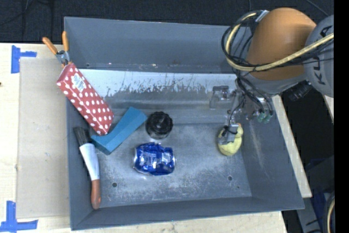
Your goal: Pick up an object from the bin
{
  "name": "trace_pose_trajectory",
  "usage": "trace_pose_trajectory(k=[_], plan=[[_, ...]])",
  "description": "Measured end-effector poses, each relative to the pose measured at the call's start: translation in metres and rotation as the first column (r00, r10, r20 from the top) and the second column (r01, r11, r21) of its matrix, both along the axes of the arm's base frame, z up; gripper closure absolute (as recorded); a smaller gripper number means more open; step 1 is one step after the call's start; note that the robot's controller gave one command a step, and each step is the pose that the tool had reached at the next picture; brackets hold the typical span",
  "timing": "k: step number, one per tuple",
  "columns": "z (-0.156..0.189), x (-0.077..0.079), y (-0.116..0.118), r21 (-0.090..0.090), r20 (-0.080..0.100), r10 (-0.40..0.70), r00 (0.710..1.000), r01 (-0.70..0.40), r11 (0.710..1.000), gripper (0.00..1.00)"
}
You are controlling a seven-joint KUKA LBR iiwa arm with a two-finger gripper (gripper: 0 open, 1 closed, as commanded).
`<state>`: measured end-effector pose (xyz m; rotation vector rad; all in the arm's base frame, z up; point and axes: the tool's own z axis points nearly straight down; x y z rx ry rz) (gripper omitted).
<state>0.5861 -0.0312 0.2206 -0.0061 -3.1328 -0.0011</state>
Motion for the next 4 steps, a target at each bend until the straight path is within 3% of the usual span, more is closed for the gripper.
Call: trace_pose_trajectory(k=[1,2,3,4], plan=[[0.005,0.001,0.0,0.0,0.008,0.001,1.0,-0.001,1.0,0.0],[-0.015,-0.036,-0.044,0.002,0.003,0.063,0.998,-0.063,0.998,0.0],[-0.022,-0.046,-0.073,-0.001,0.002,0.018,1.0,-0.018,1.0,0.0],[-0.033,-0.049,-0.077,0.001,0.004,-0.003,1.0,0.003,1.0,0.0]])
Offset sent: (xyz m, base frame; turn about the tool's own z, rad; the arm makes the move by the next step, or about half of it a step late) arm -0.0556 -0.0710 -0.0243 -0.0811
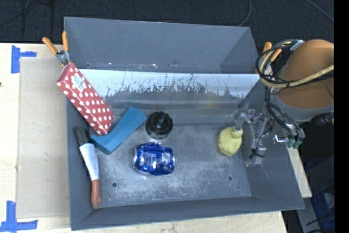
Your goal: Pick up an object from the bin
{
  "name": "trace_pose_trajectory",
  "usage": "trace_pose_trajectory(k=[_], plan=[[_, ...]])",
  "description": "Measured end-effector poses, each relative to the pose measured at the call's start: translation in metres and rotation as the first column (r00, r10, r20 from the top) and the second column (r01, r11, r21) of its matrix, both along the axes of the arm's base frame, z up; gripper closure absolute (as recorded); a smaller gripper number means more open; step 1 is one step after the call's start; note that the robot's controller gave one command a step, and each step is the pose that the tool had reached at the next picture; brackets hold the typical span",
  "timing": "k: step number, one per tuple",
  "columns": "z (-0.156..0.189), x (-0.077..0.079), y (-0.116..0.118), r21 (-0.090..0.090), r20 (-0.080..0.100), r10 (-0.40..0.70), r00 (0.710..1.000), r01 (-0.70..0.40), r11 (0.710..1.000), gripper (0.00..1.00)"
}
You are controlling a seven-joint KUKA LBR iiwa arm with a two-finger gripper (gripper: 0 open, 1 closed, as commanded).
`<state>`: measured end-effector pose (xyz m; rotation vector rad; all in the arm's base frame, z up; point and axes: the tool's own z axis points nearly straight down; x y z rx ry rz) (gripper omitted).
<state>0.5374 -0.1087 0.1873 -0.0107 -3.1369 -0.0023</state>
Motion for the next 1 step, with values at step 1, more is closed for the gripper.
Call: trace_pose_trajectory(k=[1], plan=[[-0.0572,0.0038,-0.0082,-0.001,0.003,0.045,0.999,-0.045,0.999,0.0]])
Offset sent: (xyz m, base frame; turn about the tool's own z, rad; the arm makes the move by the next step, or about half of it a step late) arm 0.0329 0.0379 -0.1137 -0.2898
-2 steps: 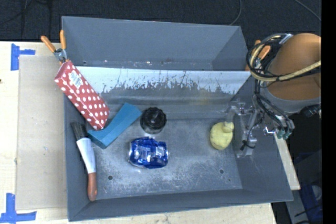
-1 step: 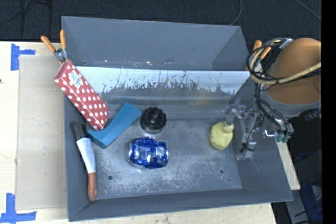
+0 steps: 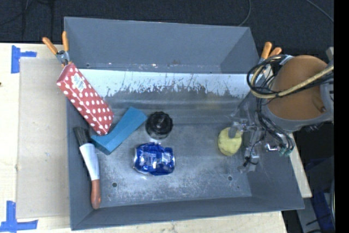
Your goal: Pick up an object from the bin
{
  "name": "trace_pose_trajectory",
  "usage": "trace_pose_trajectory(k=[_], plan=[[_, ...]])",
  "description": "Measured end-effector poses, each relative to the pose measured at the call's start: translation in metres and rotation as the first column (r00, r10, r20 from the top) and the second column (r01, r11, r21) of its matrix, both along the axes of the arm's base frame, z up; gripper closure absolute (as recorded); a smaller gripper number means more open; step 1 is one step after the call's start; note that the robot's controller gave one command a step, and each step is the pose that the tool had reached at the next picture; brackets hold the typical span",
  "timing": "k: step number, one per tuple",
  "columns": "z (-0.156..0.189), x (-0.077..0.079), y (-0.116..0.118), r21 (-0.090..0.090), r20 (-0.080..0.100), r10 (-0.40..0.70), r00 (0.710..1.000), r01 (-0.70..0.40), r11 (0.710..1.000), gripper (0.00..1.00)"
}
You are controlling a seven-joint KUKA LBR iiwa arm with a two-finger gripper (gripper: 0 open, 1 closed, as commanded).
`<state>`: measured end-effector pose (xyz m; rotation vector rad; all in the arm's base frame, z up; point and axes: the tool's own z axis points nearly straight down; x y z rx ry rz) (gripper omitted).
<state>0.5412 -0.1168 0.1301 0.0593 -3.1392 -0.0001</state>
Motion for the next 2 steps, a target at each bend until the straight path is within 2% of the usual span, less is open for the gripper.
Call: trace_pose_trajectory(k=[1,2], plan=[[-0.042,0.019,0.03,0.003,-0.004,0.193,0.981,-0.193,0.981,0.0],[-0.049,0.032,0.036,0.004,-0.002,0.256,0.967,-0.256,0.967,0.0]])
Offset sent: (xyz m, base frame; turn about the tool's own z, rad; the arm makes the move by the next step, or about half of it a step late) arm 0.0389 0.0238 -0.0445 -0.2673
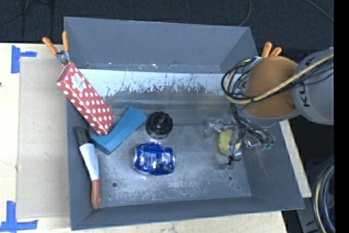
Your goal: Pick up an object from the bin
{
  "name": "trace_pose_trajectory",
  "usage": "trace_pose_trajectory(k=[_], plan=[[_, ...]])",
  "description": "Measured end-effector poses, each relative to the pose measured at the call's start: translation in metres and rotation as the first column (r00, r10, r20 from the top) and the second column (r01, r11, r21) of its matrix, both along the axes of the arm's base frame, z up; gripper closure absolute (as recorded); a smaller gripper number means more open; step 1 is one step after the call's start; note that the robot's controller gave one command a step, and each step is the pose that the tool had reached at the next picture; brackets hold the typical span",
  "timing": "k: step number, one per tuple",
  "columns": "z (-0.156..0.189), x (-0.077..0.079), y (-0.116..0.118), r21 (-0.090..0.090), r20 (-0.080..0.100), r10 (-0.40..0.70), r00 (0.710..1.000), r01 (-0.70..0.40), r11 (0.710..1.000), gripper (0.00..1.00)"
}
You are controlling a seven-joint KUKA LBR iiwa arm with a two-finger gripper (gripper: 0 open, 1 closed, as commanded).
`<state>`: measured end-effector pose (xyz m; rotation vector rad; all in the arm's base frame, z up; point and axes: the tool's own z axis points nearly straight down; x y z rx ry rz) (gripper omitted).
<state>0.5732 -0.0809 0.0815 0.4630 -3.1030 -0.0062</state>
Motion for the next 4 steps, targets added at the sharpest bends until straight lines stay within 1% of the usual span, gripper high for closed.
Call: trace_pose_trajectory(k=[1,2,3,4], plan=[[0.051,0.019,-0.013,-0.001,-0.006,0.006,1.0,-0.006,1.0,0.0],[0.112,0.027,-0.051,0.001,0.0,0.029,1.0,-0.029,1.0,0.0],[0.131,0.027,-0.069,-0.002,0.003,0.033,0.999,-0.033,0.999,0.0],[0.062,0.039,-0.061,0.0,0.004,-0.005,1.0,0.005,1.0,0.0]])
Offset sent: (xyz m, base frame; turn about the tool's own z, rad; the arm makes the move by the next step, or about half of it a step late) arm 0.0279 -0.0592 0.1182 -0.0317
